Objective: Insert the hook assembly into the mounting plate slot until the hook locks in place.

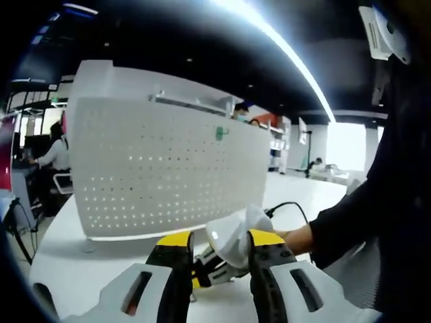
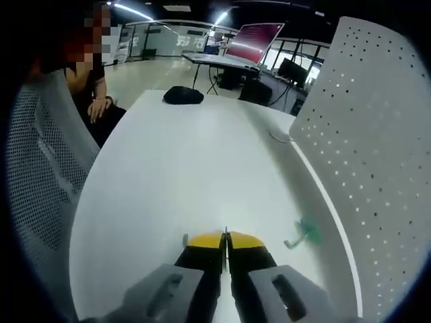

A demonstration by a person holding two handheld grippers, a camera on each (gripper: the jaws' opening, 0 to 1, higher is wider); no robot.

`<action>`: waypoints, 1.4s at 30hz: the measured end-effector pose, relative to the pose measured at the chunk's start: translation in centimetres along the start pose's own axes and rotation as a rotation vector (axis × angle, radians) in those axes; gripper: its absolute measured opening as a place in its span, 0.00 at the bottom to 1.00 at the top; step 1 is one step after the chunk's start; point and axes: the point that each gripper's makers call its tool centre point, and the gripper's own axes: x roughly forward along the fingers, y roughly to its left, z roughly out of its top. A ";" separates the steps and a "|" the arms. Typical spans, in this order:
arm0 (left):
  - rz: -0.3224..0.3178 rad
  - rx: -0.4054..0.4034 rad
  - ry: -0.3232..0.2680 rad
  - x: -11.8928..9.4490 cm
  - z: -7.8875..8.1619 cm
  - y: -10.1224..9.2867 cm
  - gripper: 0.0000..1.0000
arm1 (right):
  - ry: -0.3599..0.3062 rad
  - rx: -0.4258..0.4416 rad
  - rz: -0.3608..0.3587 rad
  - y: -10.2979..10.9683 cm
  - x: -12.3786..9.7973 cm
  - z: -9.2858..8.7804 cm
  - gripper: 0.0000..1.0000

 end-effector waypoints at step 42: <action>0.147 0.135 0.054 -0.5 -0.5 1.8 0.30 | -0.413 0.288 -0.103 -2.3 -12.0 10.1 0.00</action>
